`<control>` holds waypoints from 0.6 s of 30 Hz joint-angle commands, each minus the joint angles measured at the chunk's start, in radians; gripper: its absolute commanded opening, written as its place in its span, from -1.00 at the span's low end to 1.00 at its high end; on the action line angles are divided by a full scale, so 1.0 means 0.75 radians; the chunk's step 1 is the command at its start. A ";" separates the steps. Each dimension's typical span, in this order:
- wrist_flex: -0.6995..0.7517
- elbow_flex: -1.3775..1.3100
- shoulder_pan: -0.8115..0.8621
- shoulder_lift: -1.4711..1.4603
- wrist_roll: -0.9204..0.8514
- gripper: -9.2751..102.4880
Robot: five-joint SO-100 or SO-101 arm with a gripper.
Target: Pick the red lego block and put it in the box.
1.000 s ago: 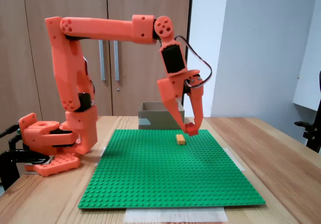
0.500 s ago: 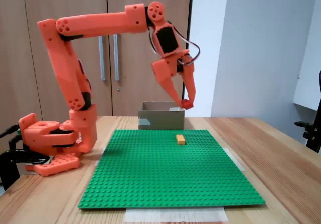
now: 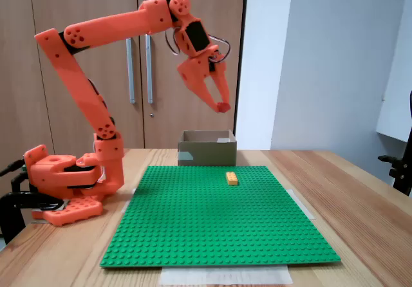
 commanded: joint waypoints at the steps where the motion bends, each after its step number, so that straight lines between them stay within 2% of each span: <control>1: -0.008 -0.047 -0.072 0.053 0.020 -0.85; 18: -0.133 0.027 -0.321 -0.002 0.139 -0.85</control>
